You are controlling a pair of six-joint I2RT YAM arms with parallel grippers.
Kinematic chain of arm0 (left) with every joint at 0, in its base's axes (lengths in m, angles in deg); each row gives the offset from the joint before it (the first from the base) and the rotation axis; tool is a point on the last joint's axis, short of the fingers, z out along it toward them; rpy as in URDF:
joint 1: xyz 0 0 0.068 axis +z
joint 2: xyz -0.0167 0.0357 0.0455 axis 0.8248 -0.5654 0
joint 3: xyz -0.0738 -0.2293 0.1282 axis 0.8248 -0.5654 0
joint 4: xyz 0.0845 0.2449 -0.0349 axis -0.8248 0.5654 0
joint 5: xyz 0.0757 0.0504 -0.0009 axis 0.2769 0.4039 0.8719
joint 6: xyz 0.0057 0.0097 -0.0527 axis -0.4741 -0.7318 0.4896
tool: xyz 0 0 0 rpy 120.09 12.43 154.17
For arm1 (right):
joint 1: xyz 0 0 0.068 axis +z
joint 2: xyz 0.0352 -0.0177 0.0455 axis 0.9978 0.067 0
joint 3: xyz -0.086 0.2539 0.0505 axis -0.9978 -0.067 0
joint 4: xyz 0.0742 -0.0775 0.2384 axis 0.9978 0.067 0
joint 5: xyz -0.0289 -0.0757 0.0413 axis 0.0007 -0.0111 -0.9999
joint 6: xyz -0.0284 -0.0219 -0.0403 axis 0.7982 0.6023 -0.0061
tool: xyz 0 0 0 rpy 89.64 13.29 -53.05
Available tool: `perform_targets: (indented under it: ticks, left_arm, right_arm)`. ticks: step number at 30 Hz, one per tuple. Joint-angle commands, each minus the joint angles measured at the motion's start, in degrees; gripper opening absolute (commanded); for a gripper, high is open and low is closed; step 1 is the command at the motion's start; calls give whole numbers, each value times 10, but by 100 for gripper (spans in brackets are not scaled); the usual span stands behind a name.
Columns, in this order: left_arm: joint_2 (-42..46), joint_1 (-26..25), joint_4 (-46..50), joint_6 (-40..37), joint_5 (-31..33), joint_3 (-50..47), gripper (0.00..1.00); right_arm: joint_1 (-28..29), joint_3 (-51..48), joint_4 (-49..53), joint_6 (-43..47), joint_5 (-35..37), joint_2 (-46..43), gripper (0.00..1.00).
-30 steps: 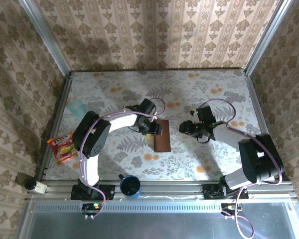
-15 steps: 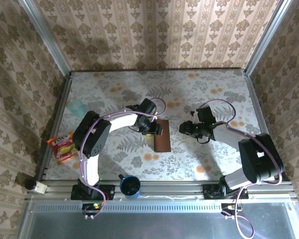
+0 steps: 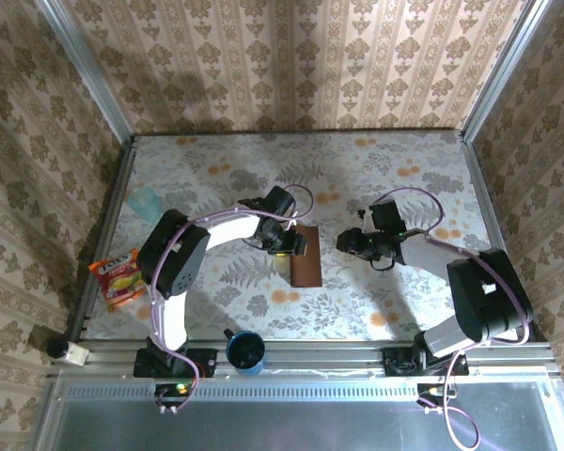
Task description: Fold a paper plane with a square sheet of paper (fold left side to right side)
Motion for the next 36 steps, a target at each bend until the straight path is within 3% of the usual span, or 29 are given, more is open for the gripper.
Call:
perform_targets:
  ticks: [1,5,12,18,32,36]
  left_arm:
    - [-78,-23,-26,-16,21,-25,48]
    - [-78,-22,-26,-15,22,-25,48]
    - [-77,-23,-25,-15,21,-26,48]
    - [-77,-23,-25,-14,22,-27,48]
    - [-54,-20,-27,-16,25,-30,49]
    - [-11,-15,-13,-21,40,-28,55]
  right_arm:
    - [7,-2,-17,-6,-18,14,41]
    - [21,3,-42,-21,-45,36,36]
    - [50,24,-118,-57,-107,101,12]
    - [69,50,-127,-58,-120,140,1]
    - [78,74,-4,-10,-54,190,0]
    - [78,81,32,8,-35,201,0]
